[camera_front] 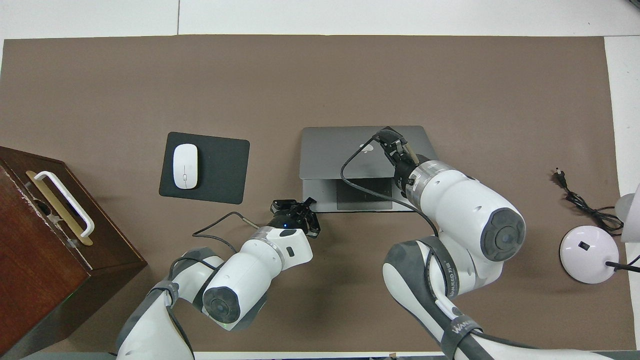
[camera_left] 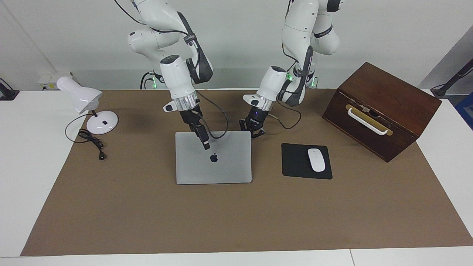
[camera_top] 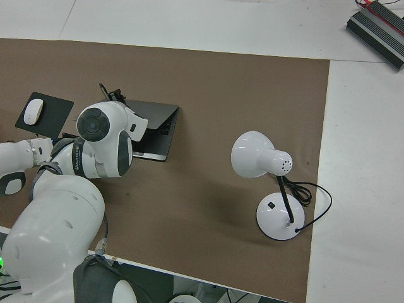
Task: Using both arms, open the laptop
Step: 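Lift the laptop lid upward and away with the right gripper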
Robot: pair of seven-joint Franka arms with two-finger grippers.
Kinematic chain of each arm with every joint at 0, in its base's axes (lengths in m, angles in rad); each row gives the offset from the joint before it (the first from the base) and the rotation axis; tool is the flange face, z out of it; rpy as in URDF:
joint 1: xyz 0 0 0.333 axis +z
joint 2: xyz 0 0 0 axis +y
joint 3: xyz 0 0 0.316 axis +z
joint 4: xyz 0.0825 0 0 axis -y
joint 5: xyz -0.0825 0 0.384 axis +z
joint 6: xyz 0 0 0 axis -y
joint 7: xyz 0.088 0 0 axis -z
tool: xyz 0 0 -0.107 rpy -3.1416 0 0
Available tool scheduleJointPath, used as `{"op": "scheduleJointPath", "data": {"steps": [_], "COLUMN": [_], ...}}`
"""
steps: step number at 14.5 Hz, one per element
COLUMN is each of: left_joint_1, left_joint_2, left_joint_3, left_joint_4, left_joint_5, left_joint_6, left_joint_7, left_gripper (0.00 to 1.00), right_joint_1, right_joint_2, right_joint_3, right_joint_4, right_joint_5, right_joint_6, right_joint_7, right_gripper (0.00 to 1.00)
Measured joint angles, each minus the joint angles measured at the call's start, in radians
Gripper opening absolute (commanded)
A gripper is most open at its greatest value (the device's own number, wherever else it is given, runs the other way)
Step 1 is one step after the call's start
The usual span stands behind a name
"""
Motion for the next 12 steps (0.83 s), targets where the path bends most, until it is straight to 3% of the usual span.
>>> {"op": "scheduleJointPath", "data": {"steps": [12], "left_joint_1": [0.0], "left_joint_2": [0.0], "left_joint_3": [0.0], "left_joint_4": [0.0], "left_joint_5": [0.0], "left_joint_6": [0.0], "left_joint_7": [0.0], "left_gripper": [0.0], "right_joint_1": [-0.009], "right_joint_2": [0.08], "right_joint_3": [0.0], "right_joint_4": [0.183], "right_joint_5": [0.0], "right_joint_6": [-0.042], "right_joint_7": [0.0], "right_gripper": [1.0]}}
